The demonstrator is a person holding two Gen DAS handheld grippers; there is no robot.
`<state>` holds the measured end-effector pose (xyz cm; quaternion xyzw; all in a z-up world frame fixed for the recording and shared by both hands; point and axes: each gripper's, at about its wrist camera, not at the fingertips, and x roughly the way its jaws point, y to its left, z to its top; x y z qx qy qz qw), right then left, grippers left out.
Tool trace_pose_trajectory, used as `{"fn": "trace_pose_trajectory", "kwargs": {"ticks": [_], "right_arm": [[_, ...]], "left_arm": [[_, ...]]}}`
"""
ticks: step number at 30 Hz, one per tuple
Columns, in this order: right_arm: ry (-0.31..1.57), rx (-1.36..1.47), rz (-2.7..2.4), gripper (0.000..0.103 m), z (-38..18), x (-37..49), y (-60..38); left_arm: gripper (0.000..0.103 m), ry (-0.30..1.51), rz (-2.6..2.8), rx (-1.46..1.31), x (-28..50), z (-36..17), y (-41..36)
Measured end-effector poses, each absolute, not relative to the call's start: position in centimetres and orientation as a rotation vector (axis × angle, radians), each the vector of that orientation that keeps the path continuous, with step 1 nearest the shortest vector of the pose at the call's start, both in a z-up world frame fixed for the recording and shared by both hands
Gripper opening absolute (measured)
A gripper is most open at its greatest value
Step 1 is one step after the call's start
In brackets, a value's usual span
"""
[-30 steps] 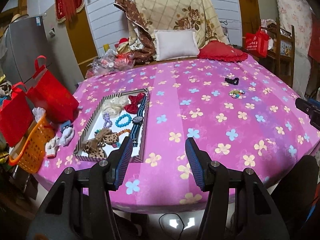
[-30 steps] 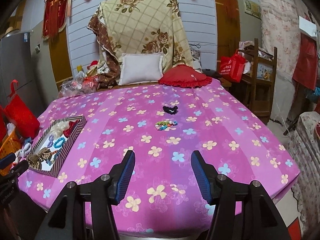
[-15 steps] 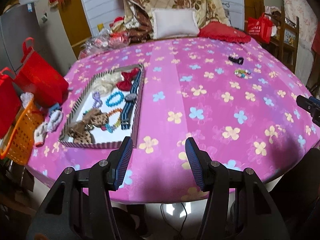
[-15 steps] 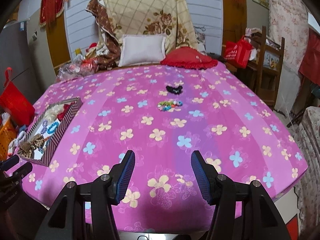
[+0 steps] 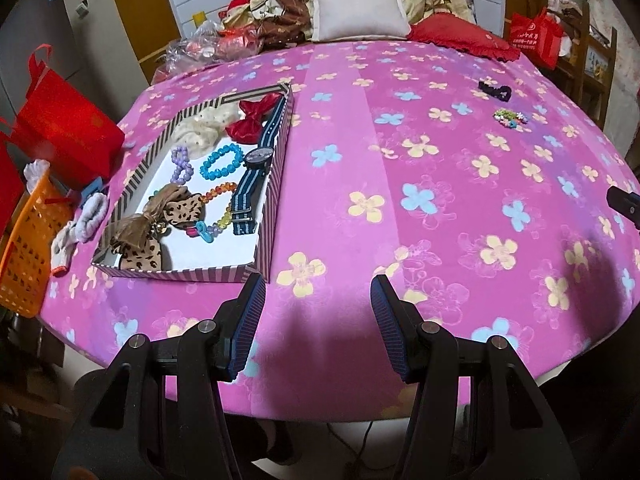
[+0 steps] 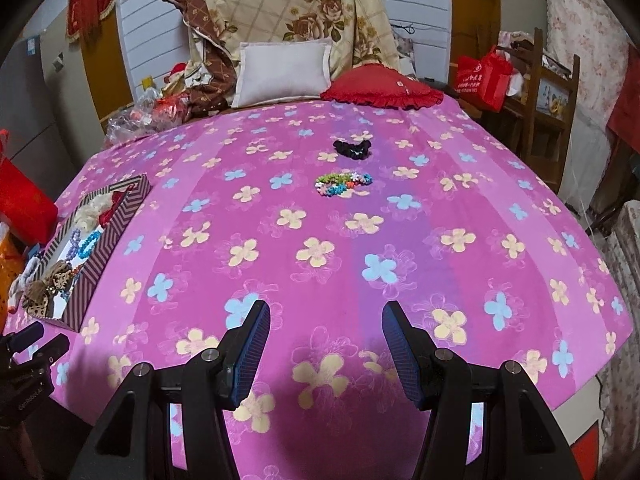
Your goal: Organize jewelry
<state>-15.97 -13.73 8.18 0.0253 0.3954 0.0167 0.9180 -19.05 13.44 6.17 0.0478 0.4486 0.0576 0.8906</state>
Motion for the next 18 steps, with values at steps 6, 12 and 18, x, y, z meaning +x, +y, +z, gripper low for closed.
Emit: {"fn": "trace_pose_trajectory", "kwargs": {"ticks": [6,12,18], "right_arm": [[0.822,0.046,0.014,0.056,7.8,-13.4,-14.7],[0.78,0.034,-0.029,0.056,8.6,-7.7,-16.1],[0.853,0.098,-0.01,0.056,7.8,0.0,-17.2]], "left_arm": [[0.055,0.923,0.093,0.116,-16.7,6.0,12.9],[0.055,0.943,0.021,0.068,-14.7,5.1,12.2],[0.055,0.945,-0.066,0.034,-14.0,3.7,11.4]]}}
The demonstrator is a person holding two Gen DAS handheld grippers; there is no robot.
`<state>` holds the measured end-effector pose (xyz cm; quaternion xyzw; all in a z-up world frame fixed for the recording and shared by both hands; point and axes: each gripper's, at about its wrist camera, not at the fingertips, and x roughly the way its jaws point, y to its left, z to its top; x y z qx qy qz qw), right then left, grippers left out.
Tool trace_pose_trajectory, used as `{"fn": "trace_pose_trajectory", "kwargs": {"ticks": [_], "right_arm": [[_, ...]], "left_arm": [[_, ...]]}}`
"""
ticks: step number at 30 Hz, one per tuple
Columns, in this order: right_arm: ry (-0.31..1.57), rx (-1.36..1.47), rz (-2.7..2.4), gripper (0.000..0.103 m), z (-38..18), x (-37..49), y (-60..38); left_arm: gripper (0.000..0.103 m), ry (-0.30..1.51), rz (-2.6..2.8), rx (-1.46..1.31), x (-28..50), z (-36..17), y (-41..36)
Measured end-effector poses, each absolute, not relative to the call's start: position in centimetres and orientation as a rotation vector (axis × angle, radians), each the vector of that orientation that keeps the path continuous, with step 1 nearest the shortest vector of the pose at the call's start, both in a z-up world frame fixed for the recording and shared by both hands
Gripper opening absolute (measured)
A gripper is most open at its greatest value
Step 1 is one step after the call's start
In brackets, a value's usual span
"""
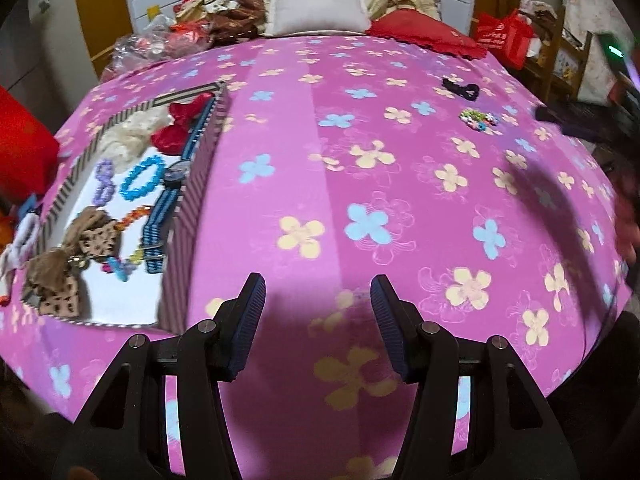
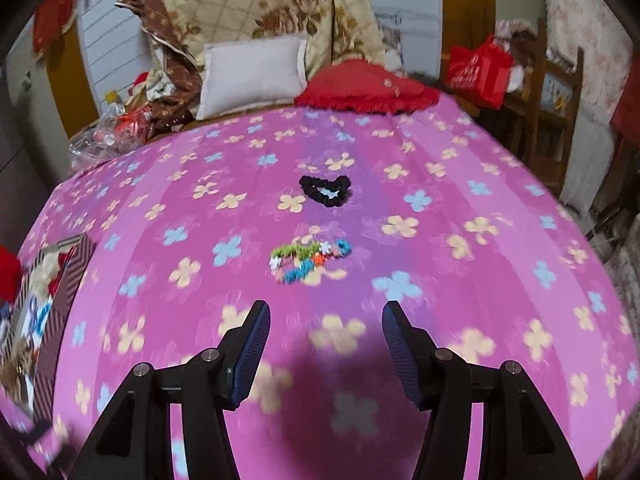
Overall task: Organize jewelry
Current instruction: 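Grasp the colorful hair clips with the right tool while the left tool grasps the black scrunchie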
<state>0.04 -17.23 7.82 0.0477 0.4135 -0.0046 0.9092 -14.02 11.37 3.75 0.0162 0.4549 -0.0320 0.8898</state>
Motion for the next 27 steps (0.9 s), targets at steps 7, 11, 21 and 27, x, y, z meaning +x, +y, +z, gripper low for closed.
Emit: {"fn": "trace_pose_trajectory", "kwargs": {"ticks": [7,11,21,27], "right_arm": [[0.955,0.255,-0.011,0.056,5.6,9.0,-19.4],[0.98,0.281,-0.035,0.056,4.9,13.8,-19.8],[1.062,0.328,-0.064,0.009,2.0,20.2,-19.9],[1.117,0.33,0.235,0.008,2.0,16.8,-14.5]], "left_arm": [[0.055,0.95,-0.085,-0.028,-13.1,2.8,12.4],[0.055,0.938,-0.099,-0.044,-12.9,2.4,12.7],[0.055,0.967,-0.106,-0.055,-12.0,0.8,13.2],[0.055,0.963,-0.096,-0.068,-12.1,0.9,13.5]]}}
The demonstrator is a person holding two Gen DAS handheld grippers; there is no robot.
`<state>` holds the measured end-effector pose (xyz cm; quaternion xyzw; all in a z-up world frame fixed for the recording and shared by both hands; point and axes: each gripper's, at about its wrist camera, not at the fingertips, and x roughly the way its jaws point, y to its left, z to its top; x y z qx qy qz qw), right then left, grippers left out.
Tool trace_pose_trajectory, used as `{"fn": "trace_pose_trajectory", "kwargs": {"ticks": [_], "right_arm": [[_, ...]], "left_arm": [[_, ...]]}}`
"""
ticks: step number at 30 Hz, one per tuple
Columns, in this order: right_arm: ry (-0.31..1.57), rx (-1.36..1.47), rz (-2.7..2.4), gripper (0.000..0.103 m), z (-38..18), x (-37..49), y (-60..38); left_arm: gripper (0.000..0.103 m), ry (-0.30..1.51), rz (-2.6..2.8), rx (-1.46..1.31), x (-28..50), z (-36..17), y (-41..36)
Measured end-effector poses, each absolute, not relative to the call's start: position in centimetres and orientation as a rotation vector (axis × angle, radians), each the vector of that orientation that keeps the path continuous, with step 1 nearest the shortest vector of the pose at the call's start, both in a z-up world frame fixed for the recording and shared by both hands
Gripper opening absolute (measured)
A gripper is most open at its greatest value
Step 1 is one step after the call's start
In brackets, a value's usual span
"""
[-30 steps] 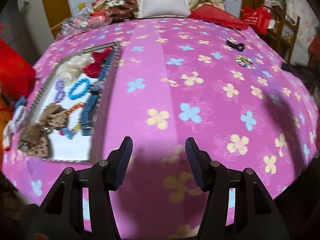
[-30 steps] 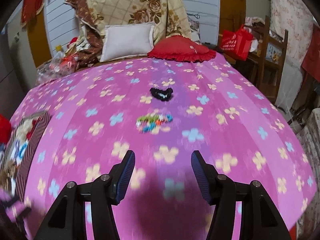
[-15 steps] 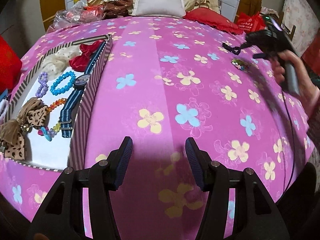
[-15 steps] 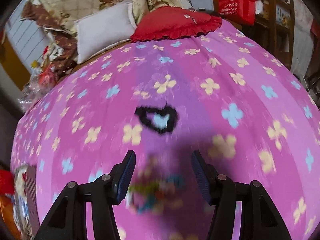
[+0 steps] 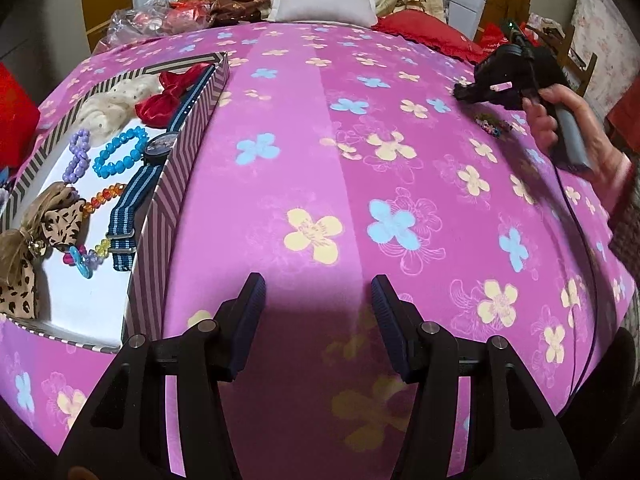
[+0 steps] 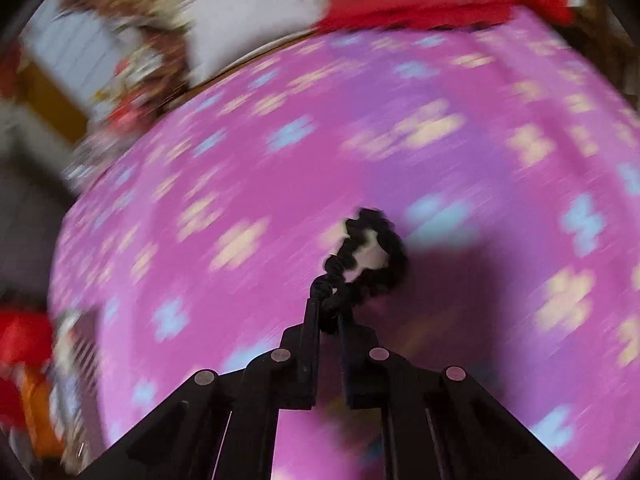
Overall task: Organize jewelry
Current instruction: 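Grasp the colorful hair clips with the right tool while the left tool grasps the black scrunchie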
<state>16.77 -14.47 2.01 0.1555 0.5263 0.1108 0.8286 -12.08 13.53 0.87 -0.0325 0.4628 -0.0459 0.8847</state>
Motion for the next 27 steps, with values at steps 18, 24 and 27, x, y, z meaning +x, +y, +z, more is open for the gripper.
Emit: {"fn": "trace_pose_trajectory", "kwargs": {"ticks": [18,24,27], "right_arm": [[0.973,0.261,0.252,0.053,3.9,3.1,-16.4],[0.982,0.347,0.13,0.053,2.6,7.6,-20.0],[0.991,0.4,0.127,0.053,2.3,9.4,-20.2]], "left_arm": [[0.055,1.005,-0.213,-0.151,-7.4,4.7,11.9],[0.055,1.048,-0.289,-0.149,-0.4,4.6,8.2],[0.055,1.082,-0.324,-0.158,2.8,3.9,6.3]]}}
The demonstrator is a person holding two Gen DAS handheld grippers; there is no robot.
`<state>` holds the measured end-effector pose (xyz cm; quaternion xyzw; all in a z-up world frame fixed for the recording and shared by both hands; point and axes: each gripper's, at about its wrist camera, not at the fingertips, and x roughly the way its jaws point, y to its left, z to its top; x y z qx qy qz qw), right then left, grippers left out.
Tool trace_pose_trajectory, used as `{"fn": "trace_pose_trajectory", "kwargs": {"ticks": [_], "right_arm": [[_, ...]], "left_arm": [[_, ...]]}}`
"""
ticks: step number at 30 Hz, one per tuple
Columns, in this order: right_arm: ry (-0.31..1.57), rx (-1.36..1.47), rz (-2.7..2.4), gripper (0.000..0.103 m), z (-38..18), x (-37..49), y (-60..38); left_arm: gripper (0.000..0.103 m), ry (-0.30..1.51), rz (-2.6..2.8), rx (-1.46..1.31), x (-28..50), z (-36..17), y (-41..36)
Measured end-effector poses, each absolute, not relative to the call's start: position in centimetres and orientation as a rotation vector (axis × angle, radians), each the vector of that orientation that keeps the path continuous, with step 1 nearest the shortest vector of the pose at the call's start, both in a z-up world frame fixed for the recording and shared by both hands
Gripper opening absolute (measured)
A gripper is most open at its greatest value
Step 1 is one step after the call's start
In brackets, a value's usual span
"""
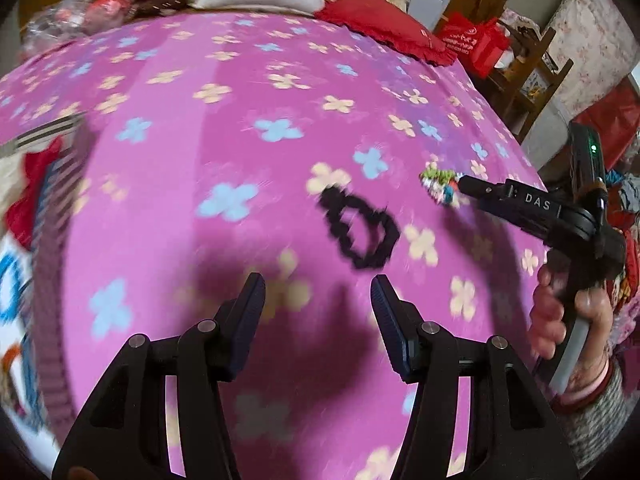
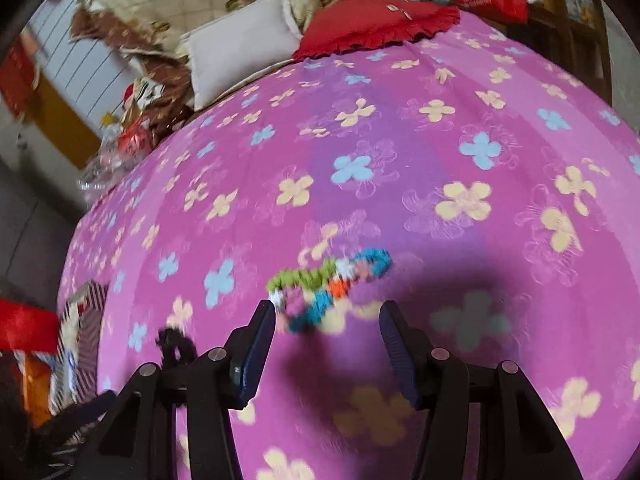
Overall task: Organize jewelry
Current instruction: 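Grasp the colorful hair clips with the right tool while the left tool grasps the black scrunchie, then carry the clips and scrunchie into the white tray and open both tools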
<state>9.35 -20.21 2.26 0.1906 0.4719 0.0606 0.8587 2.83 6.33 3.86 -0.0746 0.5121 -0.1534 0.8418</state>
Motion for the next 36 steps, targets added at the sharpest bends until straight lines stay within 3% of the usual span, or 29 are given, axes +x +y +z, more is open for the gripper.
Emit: {"fn": "trace_pose_trajectory", "kwargs": {"ticks": [9,11,12,13,15,17,25,30,36], "right_arm": [[1.006,0.317,0.103,0.053,1.9,11.7,-18.0],[1.004,0.264,0.087,0.053,1.9,11.9,-17.3],[1.004,0.242,0.08,0.053,1.8,12.0,-17.0],[1.002,0.215,0.07,0.05,1.8,12.1,-16.7],[0.99,0.213,0.087,0.036,1.8,12.1,-16.6],[1.004,0.213,0.085,0.011,1.7,12.3,-16.5],[0.969,0.377,0.159,0.011,3.7,10.9,-19.0],[0.923,0.341,0.175,0.011,6.4,9.2,-18.7],[0.948,0.314,0.145,0.011,5.9,8.7,-18.4]], "left_arm": [[0.053,1.124,-0.337,-0.171,7.7,1.9,3.7],[0.04,1.109,-0.325,-0.162,7.8,1.8,3.1],[0.019,1.108,-0.312,-0.149,8.0,1.6,2.9],[0.005,1.108,-0.301,-0.135,8.0,1.4,2.7],[0.005,1.105,-0.312,-0.154,7.8,1.3,2.8],[0.005,1.111,-0.313,-0.177,7.4,1.3,3.2],[0.004,1.02,-0.361,-0.244,4.1,5.5,5.8],[0.004,0.953,-0.388,-0.276,1.2,8.7,8.0],[0.004,0.878,-0.375,-0.303,-2.6,11.4,11.3]]}}
